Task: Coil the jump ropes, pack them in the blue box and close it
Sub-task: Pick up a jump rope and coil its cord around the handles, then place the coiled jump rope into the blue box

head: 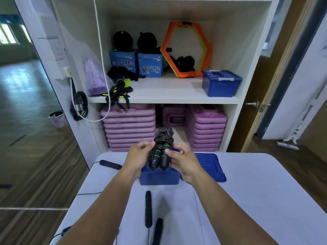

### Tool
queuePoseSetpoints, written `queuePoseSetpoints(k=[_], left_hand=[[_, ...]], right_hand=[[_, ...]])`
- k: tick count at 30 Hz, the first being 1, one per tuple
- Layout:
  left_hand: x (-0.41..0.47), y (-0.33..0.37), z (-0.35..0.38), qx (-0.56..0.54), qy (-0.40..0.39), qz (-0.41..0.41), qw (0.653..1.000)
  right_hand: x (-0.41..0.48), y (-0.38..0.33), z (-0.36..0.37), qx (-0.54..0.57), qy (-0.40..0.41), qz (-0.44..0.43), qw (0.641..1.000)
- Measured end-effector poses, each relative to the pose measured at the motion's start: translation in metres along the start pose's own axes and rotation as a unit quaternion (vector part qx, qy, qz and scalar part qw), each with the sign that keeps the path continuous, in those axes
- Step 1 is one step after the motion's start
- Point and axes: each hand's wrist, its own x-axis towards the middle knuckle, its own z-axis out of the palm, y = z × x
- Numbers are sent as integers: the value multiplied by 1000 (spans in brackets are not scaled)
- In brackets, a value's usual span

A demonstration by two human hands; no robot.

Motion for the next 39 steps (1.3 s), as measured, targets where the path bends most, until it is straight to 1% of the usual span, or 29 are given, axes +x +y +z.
queuePoseSetpoints(k=[5, 7, 8, 9, 10, 11, 12, 13, 15, 17, 21, 23, 25, 27, 31, 33, 39], left_hand=[[39, -20, -1, 35, -37, -31, 998], [60, -28, -3, 70, -19, -44, 996], [72, -36, -6, 122, 3, -44, 992], [87, -45, -11, 204, 24, -38, 978], [100, -55, -16, 295, 34, -38, 954], [111, -65, -22, 382, 39, -50, 922], [118, -74, -27, 436, 36, -77, 896], [124, -85, -32, 466, 24, -104, 878], [133, -102, -34, 503, 1, -125, 855], [138, -117, -35, 526, 0, -119, 842], [147, -135, -44, 554, 34, -131, 822], [148, -137, -48, 541, 41, -140, 829], [149, -137, -50, 528, 41, -130, 838], [150, -138, -50, 531, 44, -122, 837], [149, -140, -48, 546, 47, -105, 830], [150, -143, -49, 547, 55, -100, 829], [154, -153, -56, 536, 59, -112, 835]], right_hand=[[56, 21, -15, -4, 33, 33, 999], [79, 31, -24, -8, 37, 48, 998], [91, 35, -28, -12, 41, 56, 998], [104, 40, -32, -18, 45, 63, 997], [115, 45, -35, -25, 49, 71, 996], [127, 51, -38, -34, 54, 80, 995], [137, 56, -40, -45, 58, 88, 993], [147, 61, -42, -57, 60, 96, 992], [164, 72, -45, -76, 61, 112, 989], [180, 82, -45, -92, 55, 126, 986], [204, 105, -44, -137, 37, 161, 977], [213, 116, -43, -153, 28, 178, 972], [222, 127, -41, -156, 22, 195, 968], [230, 141, -38, -167, 12, 212, 963], [247, 172, -27, -252, -21, 231, 940], [254, 183, -21, -270, -37, 238, 932], [271, 211, -18, -327, -55, 249, 910]])
